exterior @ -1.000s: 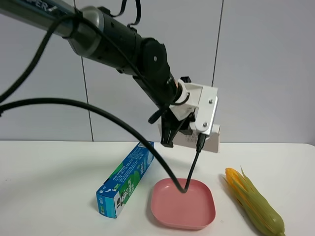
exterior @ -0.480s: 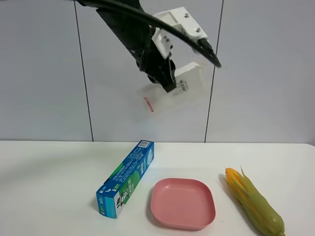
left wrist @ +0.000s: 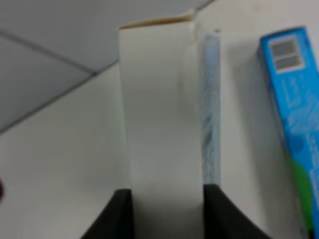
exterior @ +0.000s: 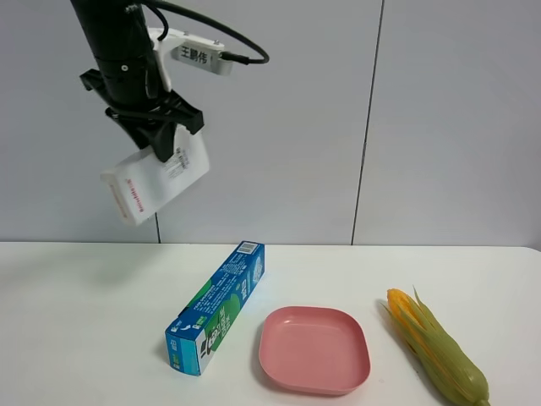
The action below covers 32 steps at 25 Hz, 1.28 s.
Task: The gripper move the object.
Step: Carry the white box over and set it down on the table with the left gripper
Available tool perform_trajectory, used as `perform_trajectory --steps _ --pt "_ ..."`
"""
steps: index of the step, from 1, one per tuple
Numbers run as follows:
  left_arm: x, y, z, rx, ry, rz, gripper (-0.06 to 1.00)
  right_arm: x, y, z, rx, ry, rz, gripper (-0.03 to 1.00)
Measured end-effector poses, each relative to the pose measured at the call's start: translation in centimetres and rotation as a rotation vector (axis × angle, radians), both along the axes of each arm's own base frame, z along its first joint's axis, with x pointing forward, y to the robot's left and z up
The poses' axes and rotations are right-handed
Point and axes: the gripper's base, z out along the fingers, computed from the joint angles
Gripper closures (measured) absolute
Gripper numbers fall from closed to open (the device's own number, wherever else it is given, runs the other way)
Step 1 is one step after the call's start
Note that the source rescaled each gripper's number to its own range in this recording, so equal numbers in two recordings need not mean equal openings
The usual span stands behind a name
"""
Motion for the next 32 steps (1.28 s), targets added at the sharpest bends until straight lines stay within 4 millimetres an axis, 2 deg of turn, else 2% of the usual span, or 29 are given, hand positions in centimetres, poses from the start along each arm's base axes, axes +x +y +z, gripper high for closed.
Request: perform_trajectory --steps 3,7,13,20,26,32 --pt "-0.2 1.8 -0.5 -0.018 0.117 0.085 0.94 0.0 0.0 0.0 0.000 0.000 0.000 -0.03" --pt "-0.4 2.7 -0.9 -0.103 0.216 0.142 0.94 0.0 0.0 0.0 0.000 0.000 0.000 -0.03" --pt "-0.3 2.7 -0.9 -0.120 0.215 0.144 0.94 0.0 0.0 0.0 0.000 0.000 0.000 -0.03" --pt "0.6 2.3 -2.9 -0.108 0.244 0.146 0.94 0.0 0.0 0.0 0.000 0.000 0.000 -0.03" --pt "1.2 2.0 -3.2 -0.131 0.215 0.138 0.94 0.0 0.0 0.0 0.000 0.000 0.000 -0.03" --pt "1.9 1.7 -5.4 -0.109 0.261 0.143 0.94 0.0 0.0 0.0 0.000 0.000 0.000 -0.03"
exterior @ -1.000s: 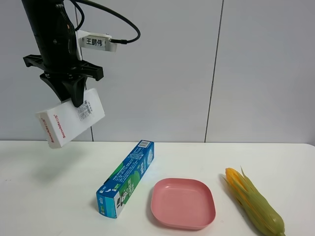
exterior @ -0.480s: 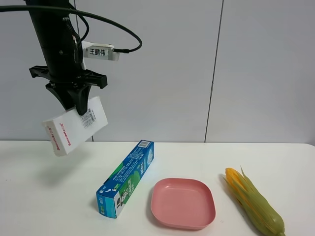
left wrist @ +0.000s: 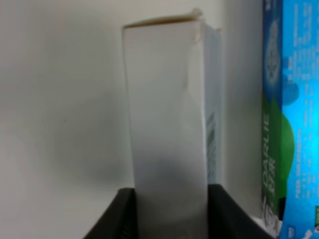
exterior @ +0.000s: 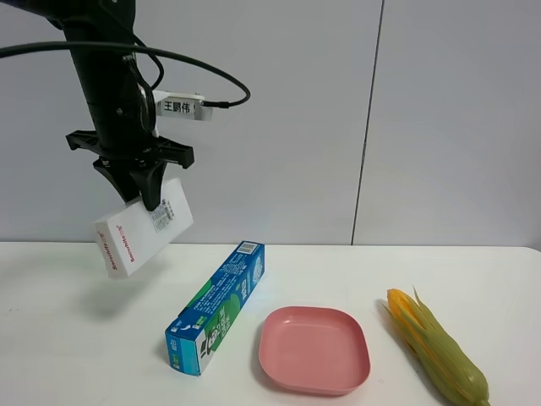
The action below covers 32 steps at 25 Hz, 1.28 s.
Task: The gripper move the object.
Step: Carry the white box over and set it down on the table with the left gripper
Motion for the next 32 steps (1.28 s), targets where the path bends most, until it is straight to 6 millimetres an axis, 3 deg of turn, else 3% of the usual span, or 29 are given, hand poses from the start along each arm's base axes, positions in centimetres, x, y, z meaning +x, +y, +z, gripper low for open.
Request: perform_trajectory --steps 17,32 --pt "1.7 -0.6 -5.1 0.035 0.061 -0.007 0.94 0.0 0.0 0.0 0.000 0.000 0.000 -0.03" --pt "2.7 -1.5 -7.9 -0.024 0.067 0.005 0.94 0.0 0.0 0.0 0.000 0.000 0.000 -0.03"
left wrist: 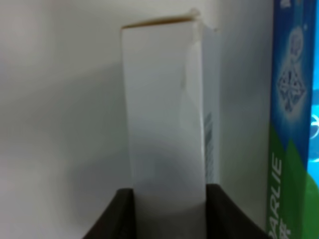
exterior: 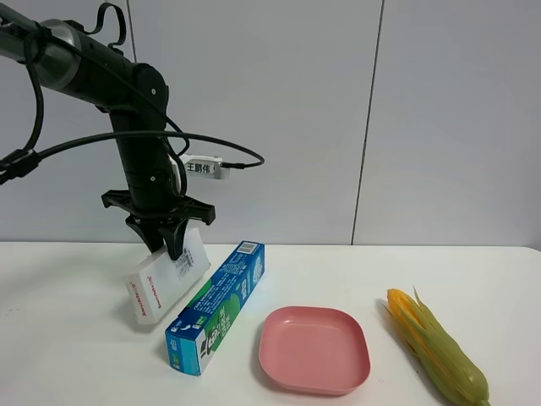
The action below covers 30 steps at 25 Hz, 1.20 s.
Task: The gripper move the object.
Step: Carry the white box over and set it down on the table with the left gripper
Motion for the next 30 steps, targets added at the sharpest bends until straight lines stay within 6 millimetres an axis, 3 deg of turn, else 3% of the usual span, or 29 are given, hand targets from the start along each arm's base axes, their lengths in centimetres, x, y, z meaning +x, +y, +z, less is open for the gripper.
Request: perform_trajectory --steps 16,21,24,30 --pt "0.3 -0.1 -1.3 0.023 0.004 -0.046 0.94 0.0 0.0 0.0 0.000 0.000 0.000 -0.03" --pt "0.4 -0.2 -1.3 0.007 -0.010 -0.044 0.52 0.0 0.0 0.0 0.000 0.000 0.000 -0.03" --pt "0.5 -0.2 -1.3 0.005 -0.014 -0.043 0.45 0.0 0.0 0.0 0.000 0.000 0.000 -0.03" --pt "0.2 -0.2 -0.9 0.004 0.002 -0.040 0.44 0.0 0.0 0.0 0.000 0.000 0.000 -0.03"
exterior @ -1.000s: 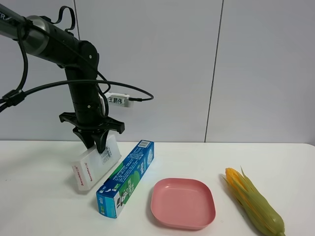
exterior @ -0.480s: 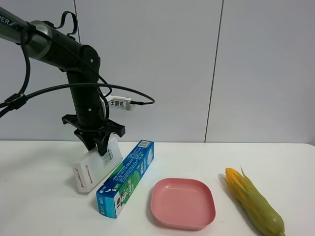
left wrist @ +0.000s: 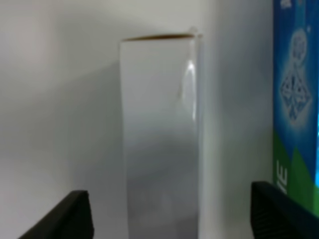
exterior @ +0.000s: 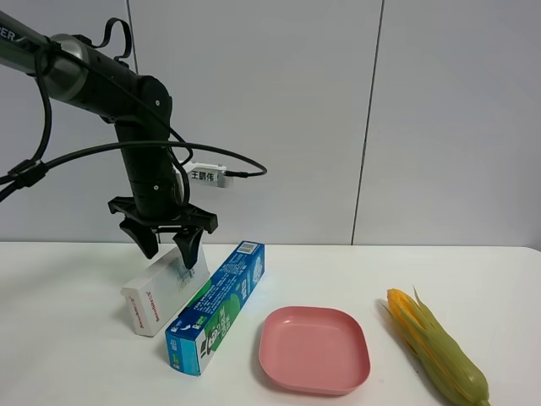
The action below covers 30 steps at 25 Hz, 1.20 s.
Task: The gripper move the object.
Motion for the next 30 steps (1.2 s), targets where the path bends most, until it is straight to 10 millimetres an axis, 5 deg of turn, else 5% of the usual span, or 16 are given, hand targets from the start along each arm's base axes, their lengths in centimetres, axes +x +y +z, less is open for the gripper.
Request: perform_trajectory --steps 13,19,30 --pt "-1.8 2.2 10.7 0.027 -0.259 -0.018 0.44 0.0 0.0 0.0 0.000 0.000 0.000 -0.03" --pt "-2.3 7.0 14.9 0.078 -0.372 0.063 0.44 0.0 0.0 0.0 0.000 0.000 0.000 -0.03" --pt "-2.9 17.2 17.8 0.128 -0.412 0.307 0.44 0.0 0.0 0.0 0.000 0.000 0.000 -0.03"
